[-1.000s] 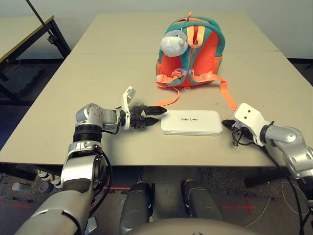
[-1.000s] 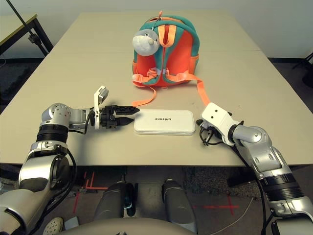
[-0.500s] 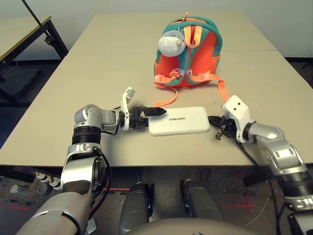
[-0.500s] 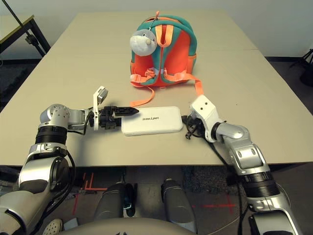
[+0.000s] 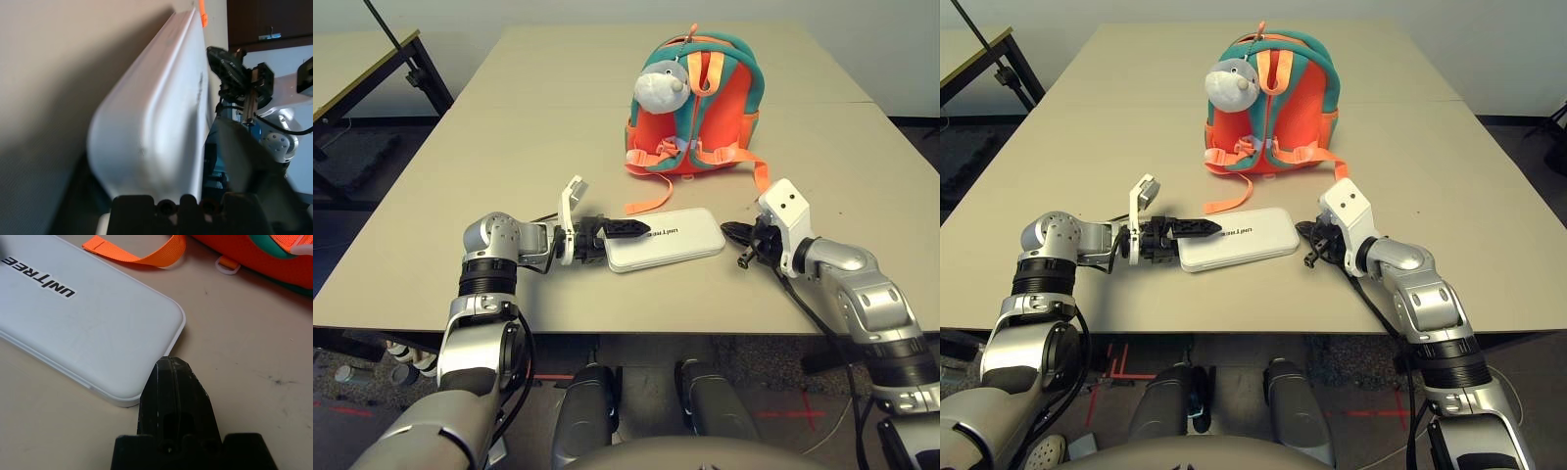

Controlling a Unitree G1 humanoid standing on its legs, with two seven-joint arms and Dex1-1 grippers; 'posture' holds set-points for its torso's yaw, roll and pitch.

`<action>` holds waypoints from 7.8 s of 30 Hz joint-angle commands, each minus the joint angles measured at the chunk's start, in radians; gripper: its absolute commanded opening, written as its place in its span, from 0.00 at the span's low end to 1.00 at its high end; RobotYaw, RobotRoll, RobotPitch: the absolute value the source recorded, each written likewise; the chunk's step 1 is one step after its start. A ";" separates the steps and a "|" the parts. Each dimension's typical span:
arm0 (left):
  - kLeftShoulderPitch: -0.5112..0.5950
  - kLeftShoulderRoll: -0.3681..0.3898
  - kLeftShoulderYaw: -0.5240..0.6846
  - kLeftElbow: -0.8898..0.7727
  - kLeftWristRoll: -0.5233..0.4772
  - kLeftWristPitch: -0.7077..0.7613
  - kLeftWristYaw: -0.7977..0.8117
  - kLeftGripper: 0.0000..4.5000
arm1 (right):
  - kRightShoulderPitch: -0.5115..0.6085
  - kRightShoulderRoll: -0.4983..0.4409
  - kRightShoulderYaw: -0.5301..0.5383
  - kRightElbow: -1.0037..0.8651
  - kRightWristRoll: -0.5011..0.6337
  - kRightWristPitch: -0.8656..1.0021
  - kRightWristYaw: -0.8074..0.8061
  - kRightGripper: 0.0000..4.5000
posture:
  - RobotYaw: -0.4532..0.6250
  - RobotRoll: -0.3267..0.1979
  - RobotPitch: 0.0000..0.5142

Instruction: Put the pencil case into the backpack and zip it.

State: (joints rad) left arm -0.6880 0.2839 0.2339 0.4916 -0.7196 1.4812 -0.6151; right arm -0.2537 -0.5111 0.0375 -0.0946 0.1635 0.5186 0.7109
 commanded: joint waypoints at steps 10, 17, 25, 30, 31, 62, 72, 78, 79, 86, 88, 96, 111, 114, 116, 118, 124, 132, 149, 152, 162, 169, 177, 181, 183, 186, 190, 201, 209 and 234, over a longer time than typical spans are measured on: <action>-0.007 -0.005 0.008 -0.007 0.016 -0.115 -0.005 0.27 | 0.011 -0.023 0.026 0.016 -0.030 -0.044 -0.009 0.00 | 0.23 0.62 0.19; -0.075 0.015 0.028 -0.052 0.024 -0.199 0.023 0.27 | -0.008 -0.018 0.018 0.094 -0.079 -0.106 -0.081 0.04 | 0.24 0.62 0.20; -0.179 0.078 0.066 -0.171 -0.013 -0.167 0.058 0.27 | -0.046 0.003 -0.026 0.198 -0.078 -0.163 -0.151 0.65 | 0.25 0.62 0.20; -0.193 0.142 0.044 -0.220 -0.002 -0.130 0.055 0.27 | -0.064 0.006 -0.024 0.243 -0.084 -0.195 -0.158 1.00 | 0.25 0.62 0.20; -0.192 0.153 0.039 -0.226 0.001 -0.129 0.053 0.27 | -0.067 0.006 -0.023 0.251 -0.084 -0.200 -0.159 1.00 | 0.25 0.62 0.20; -0.116 0.432 0.135 -0.149 0.116 -0.559 0.004 0.27 | -0.311 0.211 -0.210 0.216 0.275 0.150 -0.200 1.00 | 0.33 0.62 0.22; -0.106 0.305 0.067 -0.137 0.176 -0.671 0.025 0.27 | -0.442 0.282 -0.191 0.289 0.249 0.136 -0.307 1.00 | 0.32 0.62 0.22; -0.117 0.268 0.056 -0.103 0.199 -0.721 0.031 0.27 | -0.483 0.333 -0.181 0.375 0.215 0.064 -0.334 1.00 | 0.32 0.62 0.22; -0.122 0.260 0.062 -0.096 0.202 -0.738 0.039 0.27 | -0.495 0.343 -0.181 0.400 0.209 0.045 -0.337 1.00 | 0.32 0.62 0.22; -0.141 0.228 0.079 -0.059 0.209 -0.804 0.077 0.27 | -0.578 0.397 -0.190 0.550 0.187 -0.075 -0.360 1.00 | 0.32 0.62 0.21; -0.138 0.220 0.076 -0.061 0.209 -0.808 0.083 0.27 | -0.604 0.412 -0.191 0.595 0.181 -0.110 -0.366 1.00 | 0.32 0.62 0.21; -0.123 0.203 0.072 -0.087 0.205 -0.803 0.097 0.27 | -0.678 0.434 -0.180 0.780 0.124 -0.288 -0.382 1.00 | 0.33 0.62 0.21; -0.121 0.177 0.063 -0.105 0.202 -0.792 0.101 0.27 | -0.631 0.390 -0.182 0.765 0.115 -0.343 -0.338 0.20 | 0.32 0.62 0.22; -0.124 0.170 0.060 -0.104 0.203 -0.792 0.099 0.27 | -0.578 0.366 -0.177 0.647 0.121 -0.294 -0.328 0.12 | 0.32 0.62 0.23; -0.124 0.166 0.060 -0.108 0.200 -0.788 0.097 0.27 | -0.526 0.349 -0.180 0.525 0.137 -0.239 -0.330 0.12 | 0.32 0.62 0.24; -0.120 0.165 0.061 -0.116 0.197 -0.782 0.095 0.27 | -0.473 0.329 -0.182 0.404 0.150 -0.185 -0.333 0.12 | 0.32 0.62 0.24; -0.111 0.176 0.060 -0.116 0.199 -0.768 0.083 0.27 | -0.362 0.258 -0.238 0.159 0.190 -0.066 -0.384 0.12 | 0.29 0.62 0.25; -0.125 0.160 0.044 -0.087 0.207 -0.775 0.069 0.27 | -0.211 0.190 -0.331 -0.101 0.254 0.044 -0.451 0.12 | 0.25 0.62 0.26; -0.159 0.142 0.012 -0.001 0.220 -0.817 0.027 0.27 | 0.150 0.136 -0.488 -0.442 0.403 0.185 -0.510 0.12 | 0.21 0.62 0.26; -0.168 0.136 0.008 0.017 0.224 -0.829 0.023 0.27 | 0.181 0.151 -0.470 -0.447 0.402 0.173 -0.519 0.12 | 0.21 0.62 0.26; -0.161 0.136 0.009 -0.012 0.216 -0.822 0.017 0.27 | 0.204 0.151 -0.408 -0.355 0.354 0.106 -0.485 0.12 | 0.23 0.62 0.25; -0.190 0.162 0.003 -0.097 0.191 -0.788 -0.025 0.27 | 0.147 0.152 -0.345 -0.287 0.321 0.070 -0.479 0.12 | 0.25 0.62 0.26; -0.236 0.187 -0.008 -0.195 0.166 -0.728 -0.064 0.27 | 0.086 0.193 -0.282 -0.271 0.315 0.074 -0.489 0.12 | 0.26 0.62 0.26; -0.239 0.190 -0.008 -0.222 0.157 -0.706 -0.072 0.27 | 0.067 0.215 -0.264 -0.272 0.319 0.077 -0.495 0.12 | 0.26 0.62 0.26; -0.238 0.190 -0.008 -0.223 0.158 -0.704 -0.073 0.27 | 0.060 0.225 -0.256 -0.273 0.319 0.080 -0.498 0.12 | 0.26 0.62 0.26; -0.239 0.191 -0.009 -0.223 0.161 -0.706 -0.077 0.27 | 0.050 0.236 -0.245 -0.273 0.319 0.084 -0.501 0.12 | 0.25 0.62 0.26; -0.249 0.194 -0.007 -0.220 0.158 -0.707 -0.084 0.27 | 0.027 0.255 -0.240 -0.269 0.335 0.092 -0.507 0.12 | 0.25 0.62 0.26; -0.264 0.195 -0.011 -0.207 0.161 -0.719 -0.095 0.27 | -0.081 0.349 -0.219 -0.188 0.333 0.078 -0.526 0.12 | 0.25 0.62 0.25; -0.276 0.250 0.001 -0.232 0.145 -0.699 -0.136 0.27 | -0.101 0.361 -0.204 -0.110 0.299 0.037 -0.516 0.12 | 0.26 0.62 0.25; -0.248 0.441 -0.028 -0.398 -0.032 -0.465 -0.347 0.27 | -0.124 0.320 -0.205 0.019 0.262 -0.012 -0.495 0.12 | 0.27 0.62 0.25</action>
State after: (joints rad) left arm -0.9416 0.7202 0.2138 0.1150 -0.7439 1.0207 -0.9484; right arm -0.3831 -0.1850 -0.1689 -0.1110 0.4432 0.4962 0.2233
